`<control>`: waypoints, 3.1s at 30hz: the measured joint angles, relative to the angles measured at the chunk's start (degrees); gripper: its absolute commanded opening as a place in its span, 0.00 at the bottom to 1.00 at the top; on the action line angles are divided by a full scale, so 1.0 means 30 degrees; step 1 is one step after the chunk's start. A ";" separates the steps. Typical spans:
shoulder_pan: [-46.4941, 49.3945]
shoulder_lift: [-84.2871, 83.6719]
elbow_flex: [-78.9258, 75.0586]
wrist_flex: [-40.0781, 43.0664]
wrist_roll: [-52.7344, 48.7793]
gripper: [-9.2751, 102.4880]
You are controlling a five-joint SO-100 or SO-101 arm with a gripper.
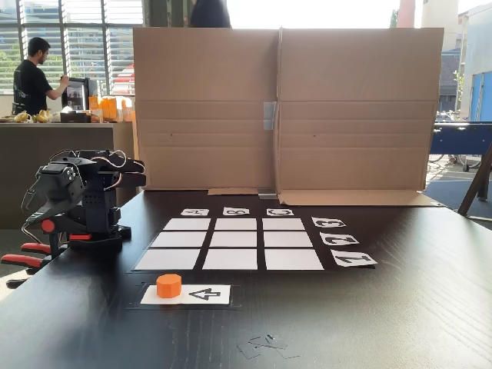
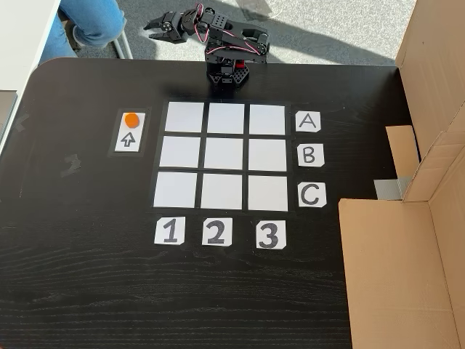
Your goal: Pick up the round, orange token and place it in the grid on square A2.
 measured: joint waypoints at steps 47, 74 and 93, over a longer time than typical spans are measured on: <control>-0.8525 -2.8682 -2.8594 1.5732 0.1260 0.53; -1.3389 -3.5420 -3.0996 1.5732 0.3721 0.55; -1.4209 -4.1133 -3.4834 1.5703 0.4775 0.55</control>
